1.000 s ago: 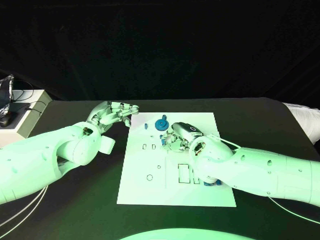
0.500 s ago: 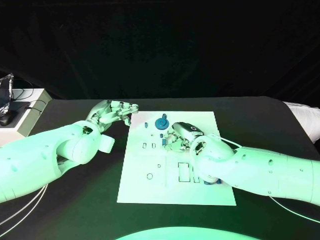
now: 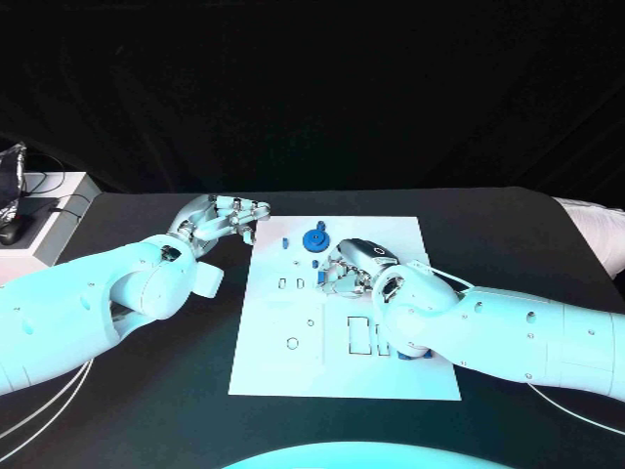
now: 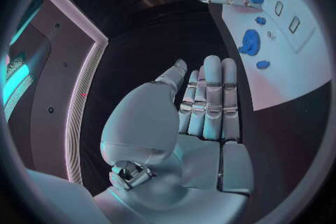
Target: Assemble the parts on the task board
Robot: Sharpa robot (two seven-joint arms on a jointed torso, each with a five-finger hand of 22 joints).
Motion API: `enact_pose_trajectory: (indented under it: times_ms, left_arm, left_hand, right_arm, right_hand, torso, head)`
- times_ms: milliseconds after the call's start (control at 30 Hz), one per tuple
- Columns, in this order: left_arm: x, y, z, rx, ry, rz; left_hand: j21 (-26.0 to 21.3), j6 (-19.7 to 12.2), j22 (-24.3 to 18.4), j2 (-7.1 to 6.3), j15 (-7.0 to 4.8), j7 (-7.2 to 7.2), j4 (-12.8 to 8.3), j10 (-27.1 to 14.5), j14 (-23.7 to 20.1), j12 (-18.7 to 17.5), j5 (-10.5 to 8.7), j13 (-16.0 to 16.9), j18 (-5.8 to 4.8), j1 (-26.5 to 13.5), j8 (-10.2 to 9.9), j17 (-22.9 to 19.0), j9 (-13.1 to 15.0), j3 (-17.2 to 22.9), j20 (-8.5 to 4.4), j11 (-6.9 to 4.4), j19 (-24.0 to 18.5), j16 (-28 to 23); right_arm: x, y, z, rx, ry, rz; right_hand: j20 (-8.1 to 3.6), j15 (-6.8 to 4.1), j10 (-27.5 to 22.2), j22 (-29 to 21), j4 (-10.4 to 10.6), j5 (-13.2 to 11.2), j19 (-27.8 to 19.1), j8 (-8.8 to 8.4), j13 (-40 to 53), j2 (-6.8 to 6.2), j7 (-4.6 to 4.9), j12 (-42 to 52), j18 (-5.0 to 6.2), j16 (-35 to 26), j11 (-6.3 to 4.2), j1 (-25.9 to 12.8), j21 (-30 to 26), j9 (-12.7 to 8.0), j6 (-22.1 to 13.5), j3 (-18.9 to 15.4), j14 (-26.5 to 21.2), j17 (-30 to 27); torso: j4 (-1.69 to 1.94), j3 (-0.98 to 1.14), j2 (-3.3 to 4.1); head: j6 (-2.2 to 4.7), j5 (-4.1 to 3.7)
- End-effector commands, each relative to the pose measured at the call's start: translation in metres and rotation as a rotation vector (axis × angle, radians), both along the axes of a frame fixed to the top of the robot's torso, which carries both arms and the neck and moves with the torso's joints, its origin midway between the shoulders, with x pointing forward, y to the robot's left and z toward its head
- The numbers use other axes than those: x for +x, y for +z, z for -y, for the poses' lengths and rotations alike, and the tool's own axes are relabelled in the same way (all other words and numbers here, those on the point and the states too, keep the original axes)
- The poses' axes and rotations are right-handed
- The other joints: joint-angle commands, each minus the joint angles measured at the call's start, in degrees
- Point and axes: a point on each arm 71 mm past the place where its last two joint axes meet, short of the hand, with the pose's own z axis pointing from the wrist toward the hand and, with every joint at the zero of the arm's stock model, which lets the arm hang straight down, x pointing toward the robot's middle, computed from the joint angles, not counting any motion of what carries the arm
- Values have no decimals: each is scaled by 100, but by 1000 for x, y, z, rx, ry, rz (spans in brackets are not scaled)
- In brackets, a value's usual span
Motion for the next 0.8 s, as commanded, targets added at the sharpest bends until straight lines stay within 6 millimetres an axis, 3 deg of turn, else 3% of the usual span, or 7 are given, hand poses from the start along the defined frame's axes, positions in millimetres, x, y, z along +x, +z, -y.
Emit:
enact_pose_trajectory:
  times_ms: [33,400,800]
  left_arm:
    - [-1,0,2,-5,-19,4]
    - [0,0,2,-5,-18,2]
    - [0,-1,2,-2,-21,0]
  left_hand:
    - [27,-18,-6,21,-10,1,-12,-20,-15,26,-13,0,27,-8,-23,8,4,-37,-11,29,-8,21]
    - [29,-23,-6,16,-8,4,-17,-30,-18,24,-12,-1,27,-11,-24,7,3,-35,-10,33,-12,20]
    - [26,-27,-7,3,-4,1,-13,-40,-25,26,-13,0,26,-19,-22,7,4,-48,-7,35,-17,19]
  right_arm:
    - [-1,-2,1,-13,-1,2]
    - [-1,0,1,-4,-6,19]
    - [-1,1,2,7,-4,32]
  right_hand:
    - [15,4,-61,805,56,-46,258,-7,-15,-99,31,-26,1,38,21,1,14,-9,-73,5,-3,-1]
    - [77,62,-181,803,322,-213,254,-8,-146,-342,128,-102,32,48,94,62,-9,-4,-370,31,-14,-3]
    - [90,71,-225,800,372,-230,251,-6,-215,-391,142,-140,41,46,104,79,-20,-4,-425,22,-19,-5]
  torso:
    - [0,-1,2]
    - [2,-3,0]
    - [3,-2,-2]
  head:
    - [-5,-3]
    - [-7,-7]
    - [-15,-6]
